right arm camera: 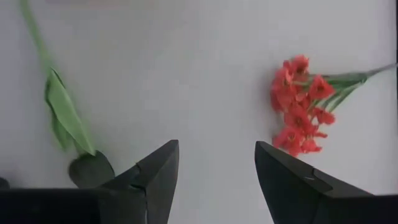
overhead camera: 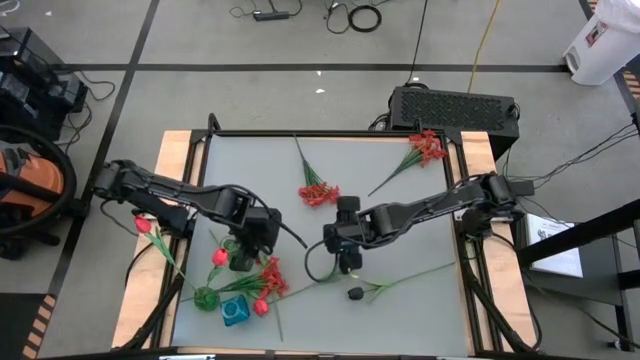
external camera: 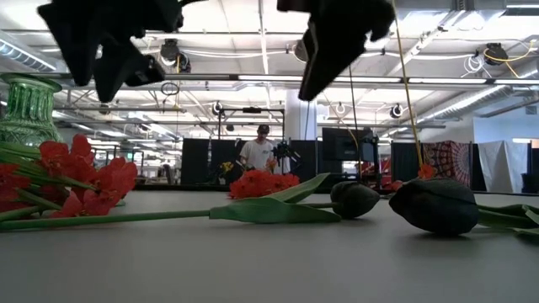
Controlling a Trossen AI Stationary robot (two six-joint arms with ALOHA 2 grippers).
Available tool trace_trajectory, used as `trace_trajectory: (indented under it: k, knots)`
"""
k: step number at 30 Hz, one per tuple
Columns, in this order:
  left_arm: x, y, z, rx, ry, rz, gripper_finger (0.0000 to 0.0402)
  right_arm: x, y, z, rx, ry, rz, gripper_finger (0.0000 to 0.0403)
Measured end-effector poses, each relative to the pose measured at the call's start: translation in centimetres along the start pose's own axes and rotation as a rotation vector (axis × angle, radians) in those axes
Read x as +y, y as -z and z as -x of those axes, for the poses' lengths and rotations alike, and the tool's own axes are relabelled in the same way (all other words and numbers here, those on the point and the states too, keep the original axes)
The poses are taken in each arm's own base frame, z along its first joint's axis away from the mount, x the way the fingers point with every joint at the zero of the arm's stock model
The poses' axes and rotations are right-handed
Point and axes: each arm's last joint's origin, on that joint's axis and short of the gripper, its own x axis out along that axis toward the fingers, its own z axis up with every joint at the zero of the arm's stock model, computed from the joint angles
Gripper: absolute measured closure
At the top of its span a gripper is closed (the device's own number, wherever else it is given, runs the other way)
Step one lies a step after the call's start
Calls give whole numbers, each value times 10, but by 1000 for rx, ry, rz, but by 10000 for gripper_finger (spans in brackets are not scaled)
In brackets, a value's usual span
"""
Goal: Sort flowers into vase by color
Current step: Put the bottom orange flowers into the top green vase
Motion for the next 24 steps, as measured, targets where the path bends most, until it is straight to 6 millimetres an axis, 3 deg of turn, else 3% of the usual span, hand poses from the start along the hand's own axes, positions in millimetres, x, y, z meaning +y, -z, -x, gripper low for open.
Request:
trace_trajectory:
  k: [7, 16, 24]
  knots:
    - [0, -4, -23, 85, -1, 13, 209, 1, 23, -20, 85, 17, -32, 200]
    - [-8, -7, -47, 174, 21, 33, 205, 1, 44, -35, 85, 24, -150, 200]
    - [-8, -8, -58, 218, 5, 216, 204, 3, 57, -45, 115, 31, -225, 200]
